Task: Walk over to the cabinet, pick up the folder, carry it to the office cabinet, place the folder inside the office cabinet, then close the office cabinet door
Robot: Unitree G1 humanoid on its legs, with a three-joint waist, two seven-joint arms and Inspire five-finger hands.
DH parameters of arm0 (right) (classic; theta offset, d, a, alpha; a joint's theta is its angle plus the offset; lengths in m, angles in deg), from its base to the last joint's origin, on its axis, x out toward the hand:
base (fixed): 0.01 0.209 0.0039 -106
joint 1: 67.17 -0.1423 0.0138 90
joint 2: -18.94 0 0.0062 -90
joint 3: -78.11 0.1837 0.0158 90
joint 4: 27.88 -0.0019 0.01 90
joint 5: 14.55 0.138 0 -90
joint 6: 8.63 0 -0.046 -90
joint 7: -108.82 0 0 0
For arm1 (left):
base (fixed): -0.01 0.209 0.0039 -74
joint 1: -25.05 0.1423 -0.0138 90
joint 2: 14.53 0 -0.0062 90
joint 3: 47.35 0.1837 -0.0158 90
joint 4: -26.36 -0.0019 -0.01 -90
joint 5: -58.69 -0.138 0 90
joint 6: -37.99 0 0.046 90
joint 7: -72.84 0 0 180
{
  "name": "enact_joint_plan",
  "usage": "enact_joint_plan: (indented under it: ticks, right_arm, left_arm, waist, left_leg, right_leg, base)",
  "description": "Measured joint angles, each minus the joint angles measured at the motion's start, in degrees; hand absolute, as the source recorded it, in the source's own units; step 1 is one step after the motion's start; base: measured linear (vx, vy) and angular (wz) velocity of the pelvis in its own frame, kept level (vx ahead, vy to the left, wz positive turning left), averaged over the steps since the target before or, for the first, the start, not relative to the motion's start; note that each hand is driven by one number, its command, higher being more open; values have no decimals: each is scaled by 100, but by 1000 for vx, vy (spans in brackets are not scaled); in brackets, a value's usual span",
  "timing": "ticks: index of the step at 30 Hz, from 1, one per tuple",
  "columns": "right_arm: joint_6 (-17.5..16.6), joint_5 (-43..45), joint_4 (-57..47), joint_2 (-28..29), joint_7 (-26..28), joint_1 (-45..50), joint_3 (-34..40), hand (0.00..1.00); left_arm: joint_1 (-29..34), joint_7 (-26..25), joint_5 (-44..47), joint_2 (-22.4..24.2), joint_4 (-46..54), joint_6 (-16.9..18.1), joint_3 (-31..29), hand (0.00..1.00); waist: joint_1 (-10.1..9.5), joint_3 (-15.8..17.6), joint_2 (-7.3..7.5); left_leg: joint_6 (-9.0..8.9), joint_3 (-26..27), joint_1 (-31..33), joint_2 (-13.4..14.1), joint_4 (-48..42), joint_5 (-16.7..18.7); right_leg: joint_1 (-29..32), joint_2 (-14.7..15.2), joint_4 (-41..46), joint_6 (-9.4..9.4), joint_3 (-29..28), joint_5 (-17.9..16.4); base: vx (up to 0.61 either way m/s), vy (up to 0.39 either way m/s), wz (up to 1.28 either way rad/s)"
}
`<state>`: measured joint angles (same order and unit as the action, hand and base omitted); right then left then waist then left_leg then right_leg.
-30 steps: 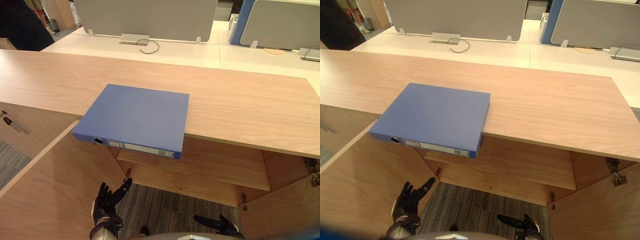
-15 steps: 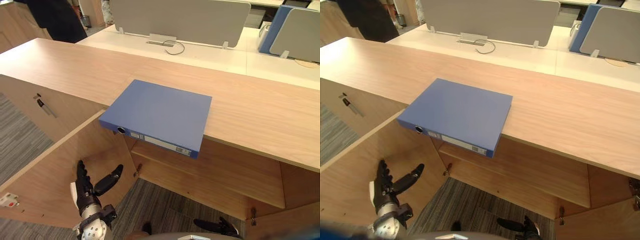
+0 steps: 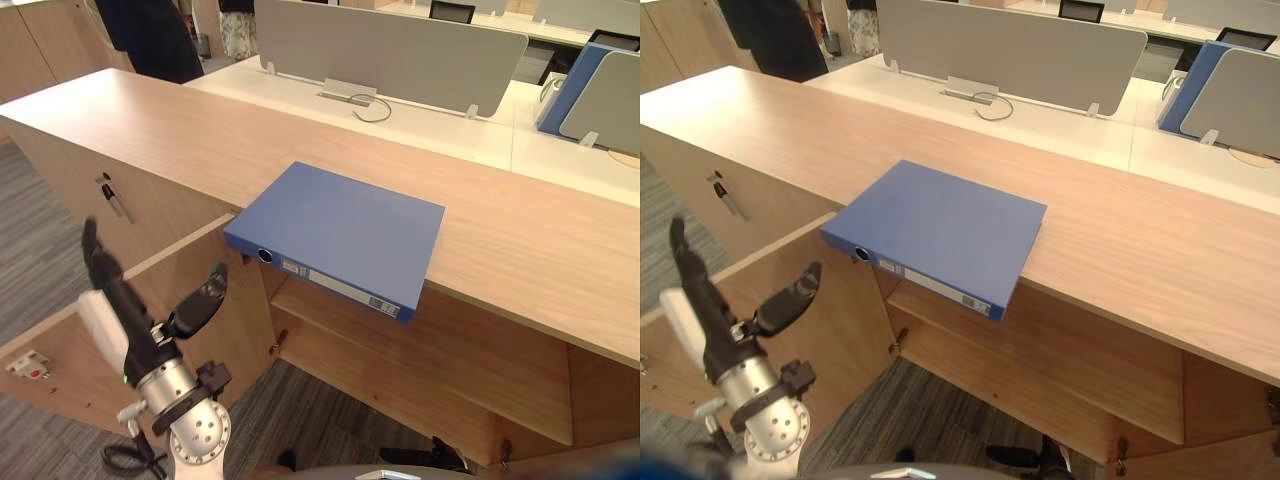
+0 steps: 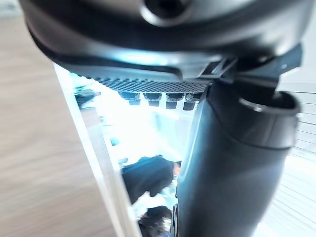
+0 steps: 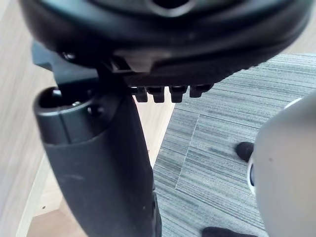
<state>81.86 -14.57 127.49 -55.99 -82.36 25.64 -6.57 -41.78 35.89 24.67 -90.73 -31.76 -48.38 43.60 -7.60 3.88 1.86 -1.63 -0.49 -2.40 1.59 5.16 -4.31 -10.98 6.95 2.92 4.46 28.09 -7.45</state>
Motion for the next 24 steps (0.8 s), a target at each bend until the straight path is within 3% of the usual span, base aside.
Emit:
enact_joint_plan:
  ticks: [2, 6, 13, 24]
  right_arm:
    - [-68, 0, 143, -55, 21, -103, 1, 100]
    - [-106, 0, 312, -117, 107, -197, 2, 100]
    - [-178, -185, 480, -170, 192, -214, 7, 100]
    - [-185, -214, 544, -253, 244, -199, 24, 100]
  left_arm:
    - [-16, 73, -413, -235, 51, 199, 90, 100]
    - [66, 258, -726, -365, 43, 252, 110, 100]
    - [332, 669, -1232, -1288, 6, 532, 248, 100]
    - [711, 928, -1288, -1899, -11, 806, 67, 100]
  waist:
    - [46, -101, -82]
    - [27, -126, -163]
    - [20, -126, -162]
    - [18, -126, -163]
  left_leg:
    - [-19, 16, 30, 17, -18, -21]
    - [-53, 95, 50, 98, -19, -35]
    - [-70, 154, 18, 154, -17, -23]
    - [-70, 202, 20, 173, -17, -24]
  right_leg:
    - [60, -53, -28, -29, -37, 17]
    - [106, -140, -56, -86, -165, 32]
    - [122, -197, -44, -133, -292, 16]
    - [177, -223, -11, -149, -386, 20]
  base:
    - [-3, -29, -7]
    - [1, -37, -12]
    - [-33, -23, -6]
    - [-28, -4, -3]
